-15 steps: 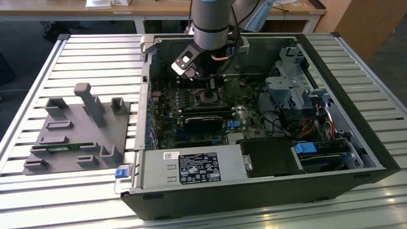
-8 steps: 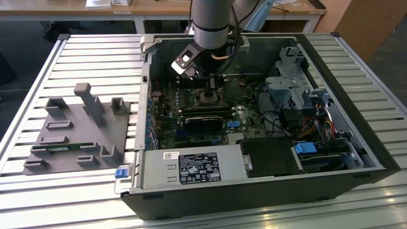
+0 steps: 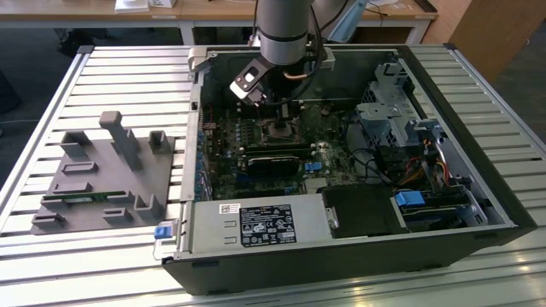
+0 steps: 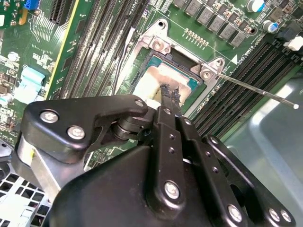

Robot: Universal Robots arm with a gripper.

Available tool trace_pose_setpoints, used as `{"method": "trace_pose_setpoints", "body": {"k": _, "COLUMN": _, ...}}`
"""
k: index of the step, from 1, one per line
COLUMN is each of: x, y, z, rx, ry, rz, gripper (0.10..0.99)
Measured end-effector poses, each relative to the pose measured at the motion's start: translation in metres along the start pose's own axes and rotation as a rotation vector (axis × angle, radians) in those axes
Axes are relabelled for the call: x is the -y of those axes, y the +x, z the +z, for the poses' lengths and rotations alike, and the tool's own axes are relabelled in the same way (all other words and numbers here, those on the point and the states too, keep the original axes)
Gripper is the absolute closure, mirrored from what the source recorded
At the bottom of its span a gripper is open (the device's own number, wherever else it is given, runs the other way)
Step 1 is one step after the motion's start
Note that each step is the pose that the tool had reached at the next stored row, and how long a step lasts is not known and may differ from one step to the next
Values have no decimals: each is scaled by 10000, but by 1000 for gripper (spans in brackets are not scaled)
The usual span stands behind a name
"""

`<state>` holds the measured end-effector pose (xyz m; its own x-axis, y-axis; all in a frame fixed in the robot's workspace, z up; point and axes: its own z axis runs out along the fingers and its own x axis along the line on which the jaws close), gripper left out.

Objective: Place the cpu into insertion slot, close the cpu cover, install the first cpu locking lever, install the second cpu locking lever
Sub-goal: 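Close the cpu cover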

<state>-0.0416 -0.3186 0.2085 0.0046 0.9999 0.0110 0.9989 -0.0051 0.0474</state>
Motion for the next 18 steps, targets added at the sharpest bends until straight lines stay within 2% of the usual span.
{"method": "trace_pose_setpoints", "body": {"k": 9, "x": -5, "y": 4, "z": -63, "rx": 2, "ry": 9, "rz": -1, "gripper": 980}}
{"method": "trace_pose_setpoints", "body": {"k": 15, "x": -9, "y": 5, "z": -146, "rx": 2, "ry": 116, "rz": 3, "gripper": 980}}
{"method": "trace_pose_setpoints", "body": {"k": 18, "x": -10, "y": 5, "z": -171, "rx": -44, "ry": 119, "rz": 5, "gripper": 980}}
